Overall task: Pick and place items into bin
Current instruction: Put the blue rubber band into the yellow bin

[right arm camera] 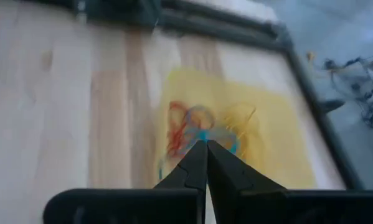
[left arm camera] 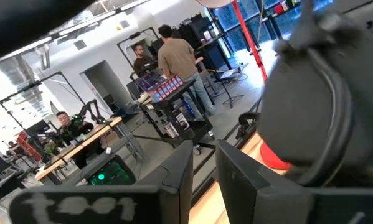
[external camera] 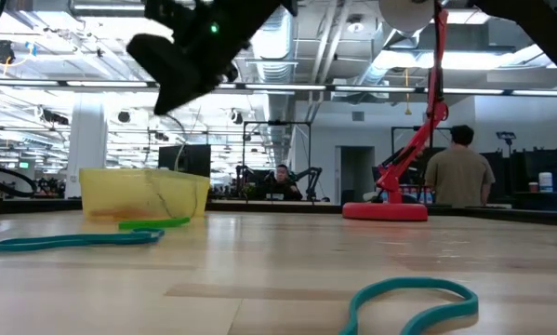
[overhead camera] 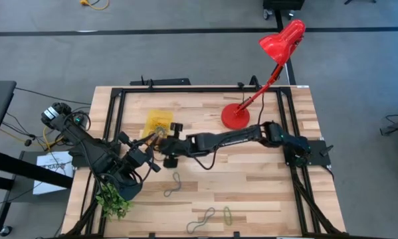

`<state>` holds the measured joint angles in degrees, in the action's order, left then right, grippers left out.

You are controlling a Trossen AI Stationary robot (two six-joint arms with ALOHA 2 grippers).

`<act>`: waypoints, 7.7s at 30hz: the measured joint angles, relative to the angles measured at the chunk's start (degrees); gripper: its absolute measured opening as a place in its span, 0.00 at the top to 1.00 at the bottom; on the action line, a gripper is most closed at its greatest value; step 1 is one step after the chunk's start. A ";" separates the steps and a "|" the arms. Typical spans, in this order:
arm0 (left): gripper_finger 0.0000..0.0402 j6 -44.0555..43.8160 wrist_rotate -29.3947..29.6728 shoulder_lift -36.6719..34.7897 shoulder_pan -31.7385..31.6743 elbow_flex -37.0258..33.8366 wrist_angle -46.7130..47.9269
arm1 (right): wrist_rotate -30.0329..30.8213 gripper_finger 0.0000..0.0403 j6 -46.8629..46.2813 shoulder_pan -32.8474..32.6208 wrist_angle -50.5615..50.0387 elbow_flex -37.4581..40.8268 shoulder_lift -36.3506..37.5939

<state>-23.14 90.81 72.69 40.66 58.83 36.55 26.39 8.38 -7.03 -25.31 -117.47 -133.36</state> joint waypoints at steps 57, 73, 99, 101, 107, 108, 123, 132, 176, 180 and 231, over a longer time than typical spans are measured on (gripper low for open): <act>0.85 1.11 -0.78 0.04 -0.03 0.00 -0.61 | -27.74 0.73 -13.97 -0.14 -20.05 -2.27 -0.76; 0.85 4.07 -0.66 0.04 -0.03 -0.02 -4.84 | -14.32 0.73 -21.01 -11.58 -15.84 -2.23 -7.61; 0.85 4.04 -0.77 0.04 -0.04 -0.02 -4.76 | -9.54 0.94 -26.75 -11.73 -14.30 -1.53 -12.50; 0.85 4.04 -0.77 0.04 -0.04 -0.02 -4.76 | -9.37 0.98 -24.19 -11.73 -13.85 -1.56 -12.53; 0.85 4.04 -0.77 0.04 -0.04 -0.02 -4.77 | -4.75 0.99 -18.40 -11.64 -19.40 -8.94 -13.71; 0.85 4.04 -0.77 0.04 -0.04 -0.02 -4.76 | -2.82 0.99 -17.24 -11.54 -21.16 -10.44 -13.79; 0.85 4.27 -0.80 0.05 -0.04 -0.02 -4.76 | -8.31 0.99 -22.17 -8.51 -32.49 -16.04 -11.30; 0.85 4.45 -0.83 0.07 -0.04 0.00 -4.90 | -15.98 0.82 -17.99 -11.17 -28.53 -15.95 -13.31; 0.85 4.61 -0.92 0.04 -0.02 0.00 -6.26 | 19.70 0.99 -25.26 -5.47 -50.51 -17.20 -7.21; 0.85 5.21 -0.74 0.04 0.37 0.00 -7.45 | 19.91 1.00 -23.16 0.19 -48.94 -17.09 -5.67; 0.85 7.62 -0.81 0.07 3.93 0.00 -8.03 | -28.11 0.73 -10.53 3.05 -57.30 -17.01 -3.15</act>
<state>-15.52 90.00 72.75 44.60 58.83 28.51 -1.73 -2.15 -3.98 -82.62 -134.49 -136.51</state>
